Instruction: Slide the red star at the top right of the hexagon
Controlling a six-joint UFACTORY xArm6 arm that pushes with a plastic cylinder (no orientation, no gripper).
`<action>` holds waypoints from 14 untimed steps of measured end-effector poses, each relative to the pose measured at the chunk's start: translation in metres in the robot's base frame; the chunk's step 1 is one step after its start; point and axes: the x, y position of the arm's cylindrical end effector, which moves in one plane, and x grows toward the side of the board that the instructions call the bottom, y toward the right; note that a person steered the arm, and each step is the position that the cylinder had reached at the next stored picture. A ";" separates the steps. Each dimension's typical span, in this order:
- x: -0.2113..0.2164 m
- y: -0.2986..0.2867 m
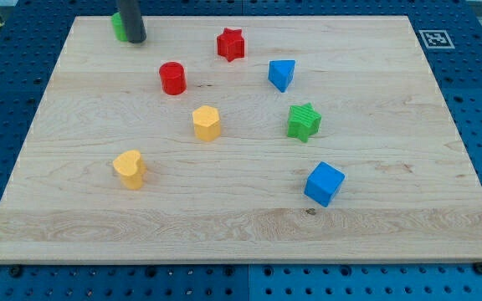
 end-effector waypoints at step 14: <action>0.122 0.165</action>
